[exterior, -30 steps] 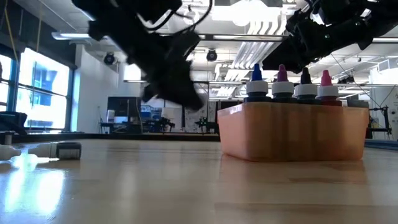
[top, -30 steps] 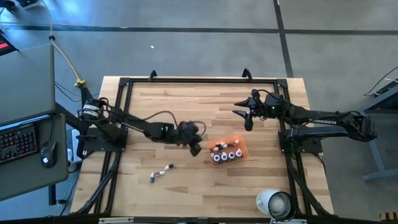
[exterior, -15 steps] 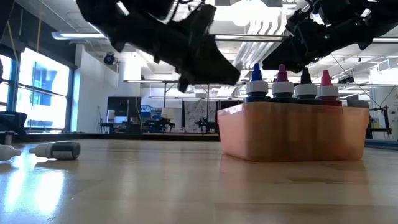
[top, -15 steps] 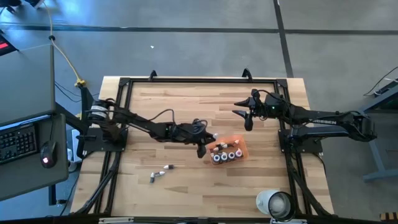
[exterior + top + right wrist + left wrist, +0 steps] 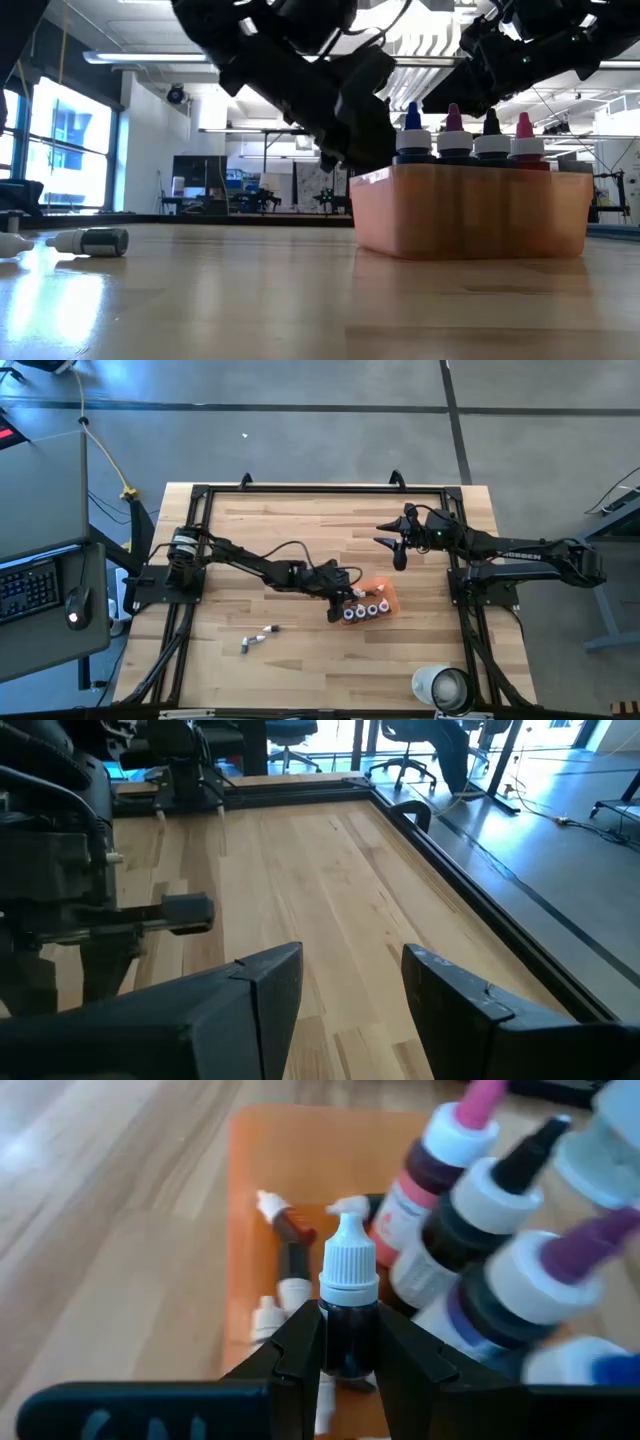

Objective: Pick & Place food coloring
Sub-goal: Put the small orange food coloring bottle into the orange bin, then put the small green food coloring bottle into the orange bin

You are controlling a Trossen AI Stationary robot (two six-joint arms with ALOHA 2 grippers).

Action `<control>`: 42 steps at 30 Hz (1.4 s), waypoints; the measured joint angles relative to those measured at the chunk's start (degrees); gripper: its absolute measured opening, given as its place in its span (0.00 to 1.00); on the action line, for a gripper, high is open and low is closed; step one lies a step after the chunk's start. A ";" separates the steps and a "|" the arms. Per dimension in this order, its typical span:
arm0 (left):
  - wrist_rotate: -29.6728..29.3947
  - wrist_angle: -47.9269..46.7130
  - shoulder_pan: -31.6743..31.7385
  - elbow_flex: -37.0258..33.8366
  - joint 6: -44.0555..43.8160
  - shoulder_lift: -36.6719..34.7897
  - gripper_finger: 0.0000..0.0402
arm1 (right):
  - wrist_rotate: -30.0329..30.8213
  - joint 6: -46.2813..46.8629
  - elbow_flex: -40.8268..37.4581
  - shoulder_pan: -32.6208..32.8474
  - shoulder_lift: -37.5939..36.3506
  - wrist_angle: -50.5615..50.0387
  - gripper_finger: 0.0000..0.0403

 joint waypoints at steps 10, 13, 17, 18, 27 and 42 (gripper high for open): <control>-0.58 -4.83 -0.04 3.27 0.46 0.31 0.30 | 0.00 0.04 0.00 0.00 0.00 -0.04 0.41; -0.59 -5.06 -0.02 4.48 1.05 0.31 0.34 | 0.00 0.11 0.00 0.00 0.00 -0.03 0.41; 1.89 -11.75 0.02 7.02 1.60 -0.28 0.35 | 0.00 0.13 0.00 0.00 0.00 -0.11 0.41; 2.93 -15.80 0.02 7.96 2.13 -1.01 0.35 | 0.00 0.15 0.00 0.00 0.00 -0.13 0.41; 10.38 -71.63 -2.04 25.44 -9.35 -3.40 0.32 | -0.02 0.11 0.00 0.00 0.00 -1.17 0.41; 4.56 -95.26 -23.70 28.35 -47.53 -2.32 0.31 | -1.82 0.33 0.00 0.00 0.00 -1.41 0.41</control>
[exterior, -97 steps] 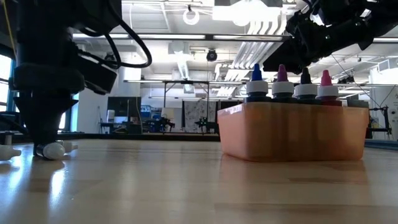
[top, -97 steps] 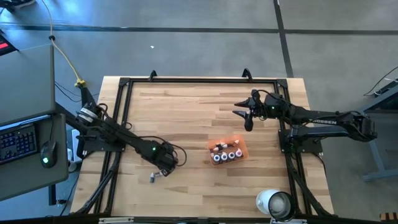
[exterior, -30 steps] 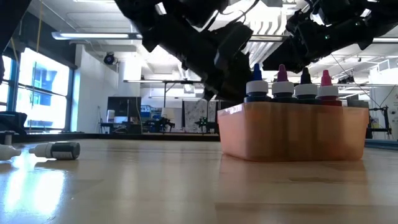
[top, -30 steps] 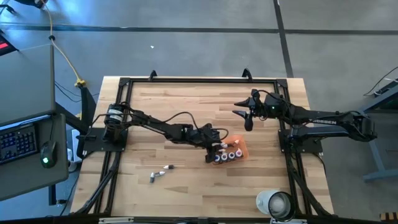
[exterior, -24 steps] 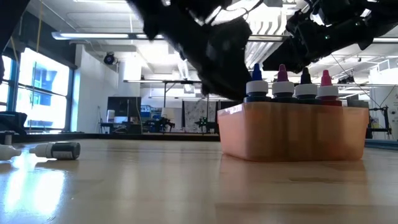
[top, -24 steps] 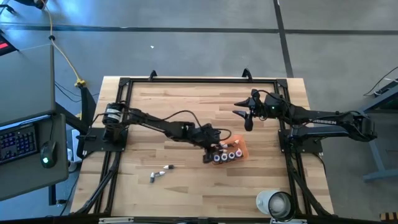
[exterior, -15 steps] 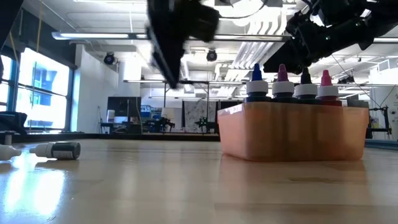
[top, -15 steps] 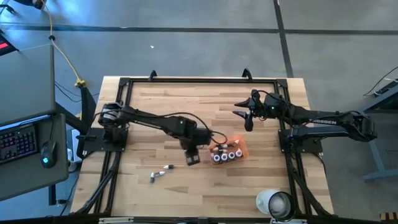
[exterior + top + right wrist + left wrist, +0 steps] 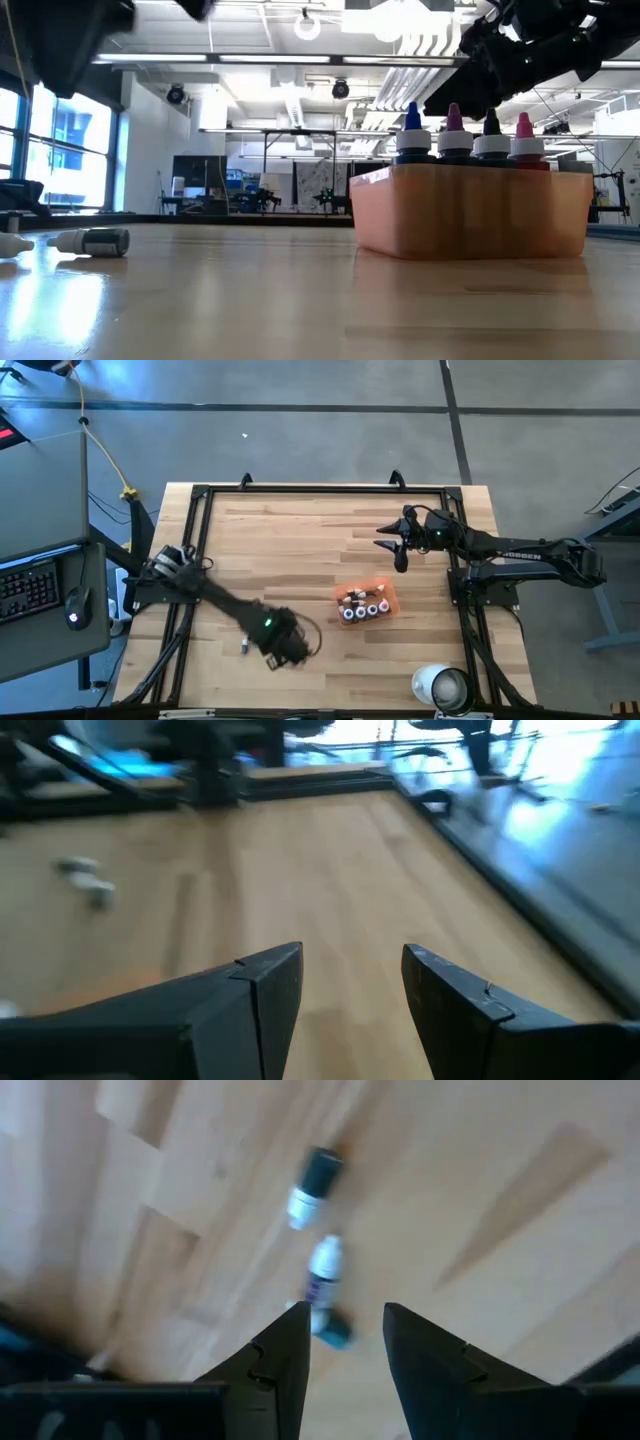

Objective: Pick & Place food coloring
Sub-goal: Put the small green food coloring bottle into the orange bin

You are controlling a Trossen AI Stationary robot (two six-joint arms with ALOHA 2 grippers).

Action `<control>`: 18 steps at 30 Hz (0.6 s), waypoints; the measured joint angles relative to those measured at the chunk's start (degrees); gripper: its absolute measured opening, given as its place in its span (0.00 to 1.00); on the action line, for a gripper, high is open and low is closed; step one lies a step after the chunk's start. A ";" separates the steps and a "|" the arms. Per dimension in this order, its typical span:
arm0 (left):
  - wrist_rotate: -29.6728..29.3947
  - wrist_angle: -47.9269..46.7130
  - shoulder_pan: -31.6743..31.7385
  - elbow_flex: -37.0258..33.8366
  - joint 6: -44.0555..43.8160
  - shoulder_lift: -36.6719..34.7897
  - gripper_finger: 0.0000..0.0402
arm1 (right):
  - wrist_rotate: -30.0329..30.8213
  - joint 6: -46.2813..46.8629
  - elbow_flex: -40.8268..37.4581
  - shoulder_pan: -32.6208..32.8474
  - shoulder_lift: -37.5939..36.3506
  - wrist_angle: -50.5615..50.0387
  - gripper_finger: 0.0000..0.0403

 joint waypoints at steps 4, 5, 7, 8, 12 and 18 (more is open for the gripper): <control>-5.21 -0.52 -5.99 0.00 -7.97 0.01 0.31 | -7.57 4.78 0.02 1.63 0.85 4.00 0.41; -6.87 -2.02 -7.36 0.00 -9.19 0.00 0.31 | -8.37 5.25 0.02 2.91 1.42 5.56 0.41; -10.19 -6.35 -9.90 -0.01 -11.73 -0.01 0.31 | -7.82 5.07 0.02 6.30 3.45 10.67 0.41; -11.43 -8.77 -11.02 -0.02 -12.78 -0.01 0.31 | -6.95 4.54 0.02 8.28 4.70 13.09 0.41; -16.64 -8.36 -13.90 -1.88 -11.15 -1.79 0.31 | -4.09 2.43 4.10 16.51 12.13 16.87 0.41; -21.20 -8.80 -14.18 -4.98 -12.39 -7.65 0.31 | 3.81 -1.38 18.33 25.83 28.54 10.81 0.41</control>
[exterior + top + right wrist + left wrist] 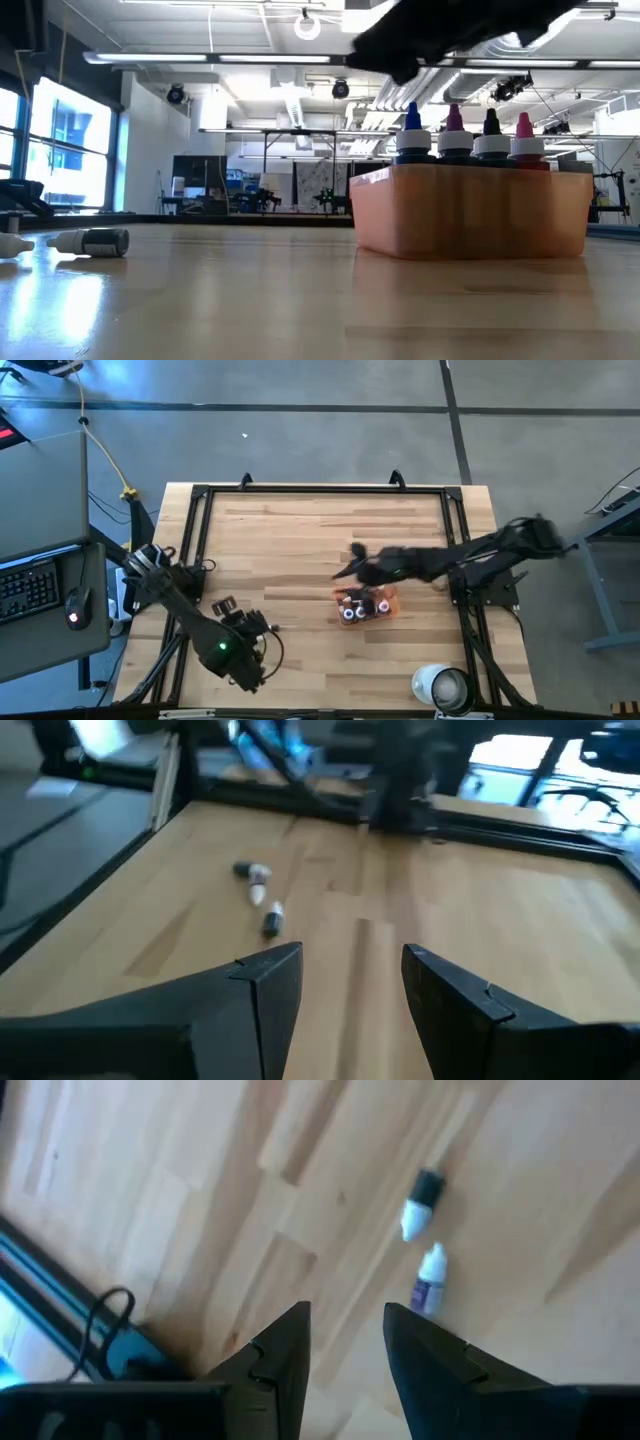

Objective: Pick & Place food coloring
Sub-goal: Put the small green food coloring bottle into the orange bin

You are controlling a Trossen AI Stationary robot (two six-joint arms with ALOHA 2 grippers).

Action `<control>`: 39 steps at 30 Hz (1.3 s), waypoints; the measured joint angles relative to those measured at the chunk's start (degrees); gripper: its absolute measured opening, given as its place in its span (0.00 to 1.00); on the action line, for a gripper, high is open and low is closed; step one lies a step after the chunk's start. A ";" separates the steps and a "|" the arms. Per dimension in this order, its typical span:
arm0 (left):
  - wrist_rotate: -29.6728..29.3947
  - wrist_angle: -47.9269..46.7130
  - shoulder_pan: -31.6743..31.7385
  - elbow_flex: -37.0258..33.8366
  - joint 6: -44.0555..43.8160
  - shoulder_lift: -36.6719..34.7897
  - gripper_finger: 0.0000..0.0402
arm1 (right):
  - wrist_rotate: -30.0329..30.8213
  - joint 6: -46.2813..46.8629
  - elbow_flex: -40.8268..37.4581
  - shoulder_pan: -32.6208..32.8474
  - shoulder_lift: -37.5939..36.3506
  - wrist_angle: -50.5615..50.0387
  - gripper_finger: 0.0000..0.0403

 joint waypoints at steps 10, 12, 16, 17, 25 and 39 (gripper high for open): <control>-5.96 -0.11 0.00 -13.86 -10.05 -13.36 0.31 | -2.36 -1.83 24.22 4.06 27.81 -2.18 0.41; -6.50 -0.07 -0.01 -16.93 -12.75 -14.63 0.31 | -2.36 -1.30 29.00 4.36 32.78 -3.43 0.41; -6.46 0.22 -0.02 -21.15 -15.67 -15.07 0.31 | -2.41 -0.98 38.44 4.53 41.60 -8.01 0.41; -6.44 0.64 -0.02 -21.87 -15.85 -15.07 0.31 | -2.42 -0.96 40.67 4.55 43.79 -9.50 0.41; -6.21 5.92 -0.02 -23.58 -15.56 -15.07 0.31 | -4.19 1.06 53.09 4.58 55.08 -18.85 0.41; -6.22 6.33 -0.04 -23.58 -14.08 -15.07 0.31 | 0.11 -2.30 51.50 6.65 57.03 -10.23 0.41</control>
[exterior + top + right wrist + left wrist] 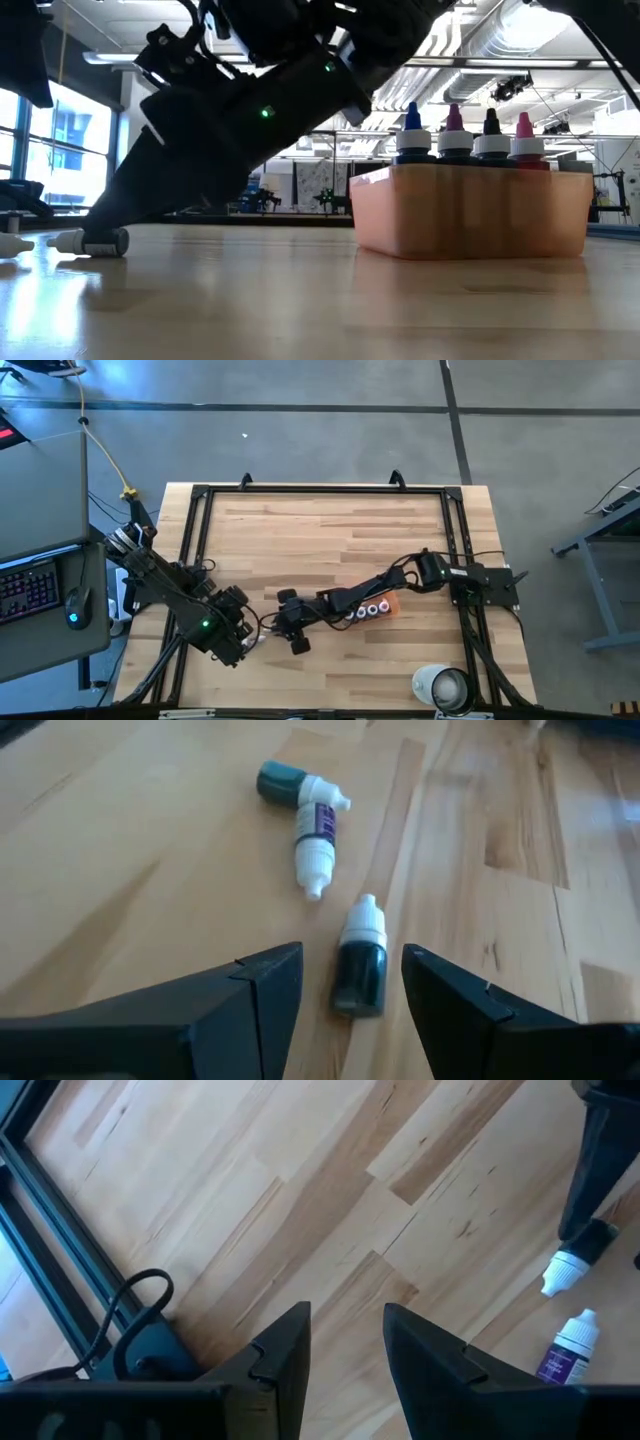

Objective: Pick & Place food coloring
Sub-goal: Put the small green food coloring bottle into the orange bin

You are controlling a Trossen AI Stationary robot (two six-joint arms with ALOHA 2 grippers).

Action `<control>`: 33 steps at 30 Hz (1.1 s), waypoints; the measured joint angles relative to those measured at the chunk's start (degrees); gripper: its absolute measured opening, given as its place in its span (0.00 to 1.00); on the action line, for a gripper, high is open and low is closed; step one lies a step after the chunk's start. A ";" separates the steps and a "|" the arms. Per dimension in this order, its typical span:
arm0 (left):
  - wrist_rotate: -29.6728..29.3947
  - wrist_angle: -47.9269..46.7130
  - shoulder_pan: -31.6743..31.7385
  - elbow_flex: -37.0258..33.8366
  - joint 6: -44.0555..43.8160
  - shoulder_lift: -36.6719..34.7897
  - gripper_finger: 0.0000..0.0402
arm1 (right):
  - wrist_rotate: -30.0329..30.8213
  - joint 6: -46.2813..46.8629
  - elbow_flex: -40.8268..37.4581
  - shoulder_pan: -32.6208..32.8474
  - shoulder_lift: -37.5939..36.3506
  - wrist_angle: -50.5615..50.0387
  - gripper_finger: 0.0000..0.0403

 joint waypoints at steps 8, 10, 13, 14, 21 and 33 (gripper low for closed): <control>0.02 1.90 0.00 0.00 -0.02 0.00 0.31 | 0.62 1.85 -2.47 -1.03 0.26 1.91 0.41; 0.02 2.07 0.00 0.00 -0.02 0.00 0.31 | 0.37 1.74 -3.40 -1.11 0.26 3.07 0.40; 0.00 2.46 0.00 0.00 -0.02 0.00 0.31 | 0.16 0.20 -4.04 -1.00 0.24 4.21 0.34; -0.04 2.61 0.00 0.00 -0.02 0.00 0.31 | -0.01 0.06 -4.06 -0.99 0.24 4.22 0.31; -0.12 3.19 0.00 -0.02 -0.02 0.00 0.31 | -6.07 -4.17 -4.09 -0.84 0.24 6.05 0.15; -0.28 4.49 0.01 -0.02 -0.02 0.02 0.31 | -7.40 -13.38 -4.09 0.17 0.24 6.80 0.38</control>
